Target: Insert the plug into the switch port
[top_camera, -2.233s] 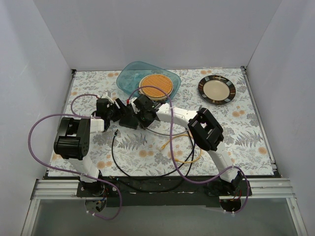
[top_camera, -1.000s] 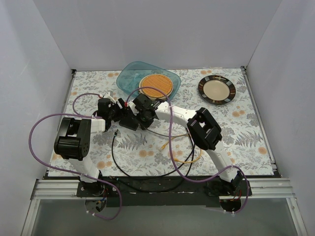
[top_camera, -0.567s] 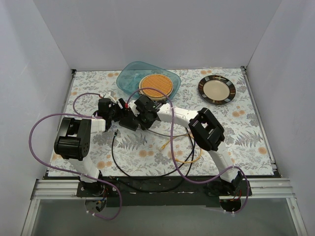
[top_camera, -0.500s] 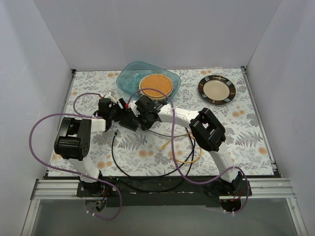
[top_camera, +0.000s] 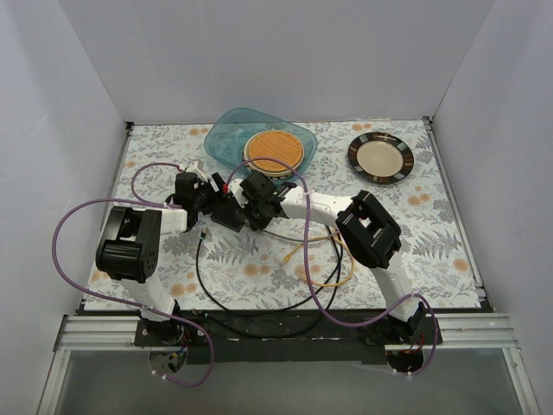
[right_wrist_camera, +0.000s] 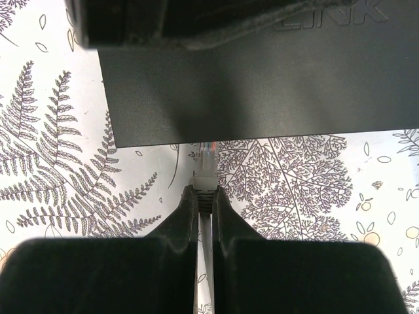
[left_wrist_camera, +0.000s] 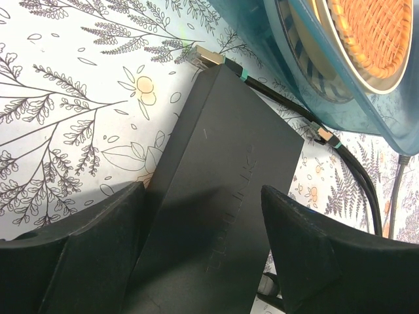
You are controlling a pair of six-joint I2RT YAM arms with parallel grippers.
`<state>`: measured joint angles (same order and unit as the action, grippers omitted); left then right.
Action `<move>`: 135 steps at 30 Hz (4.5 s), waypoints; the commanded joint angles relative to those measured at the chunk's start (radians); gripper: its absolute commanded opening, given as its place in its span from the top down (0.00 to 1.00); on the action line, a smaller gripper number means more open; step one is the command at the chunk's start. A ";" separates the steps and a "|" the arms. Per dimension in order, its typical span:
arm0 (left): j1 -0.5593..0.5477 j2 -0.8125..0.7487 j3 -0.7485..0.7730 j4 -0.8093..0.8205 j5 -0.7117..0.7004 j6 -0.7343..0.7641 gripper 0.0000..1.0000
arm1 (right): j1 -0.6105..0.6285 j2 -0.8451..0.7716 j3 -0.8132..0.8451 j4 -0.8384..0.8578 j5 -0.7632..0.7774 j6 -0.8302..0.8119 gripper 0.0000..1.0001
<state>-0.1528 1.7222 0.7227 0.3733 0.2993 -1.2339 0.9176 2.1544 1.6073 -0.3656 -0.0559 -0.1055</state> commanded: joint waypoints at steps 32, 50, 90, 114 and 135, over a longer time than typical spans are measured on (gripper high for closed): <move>-0.105 -0.006 -0.069 -0.091 0.228 -0.047 0.39 | 0.004 0.041 0.210 0.313 -0.001 0.093 0.99; -0.183 -0.019 -0.082 -0.086 0.208 -0.068 0.41 | 0.004 0.091 0.348 0.372 -0.002 0.118 0.99; -0.160 0.030 -0.060 -0.085 0.253 0.082 0.35 | 0.006 -0.039 0.118 0.498 -0.260 -0.146 0.99; -0.186 0.056 -0.101 -0.008 0.319 0.019 0.39 | 0.003 -0.004 0.146 0.605 -0.070 0.038 0.99; -0.079 -0.116 -0.046 -0.263 -0.075 -0.039 0.17 | 0.004 -0.221 -0.216 0.531 -0.068 0.049 0.51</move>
<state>-0.2382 1.6680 0.6872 0.3531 0.1894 -1.1812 0.9062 2.0636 1.4651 -0.1177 -0.1059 -0.0719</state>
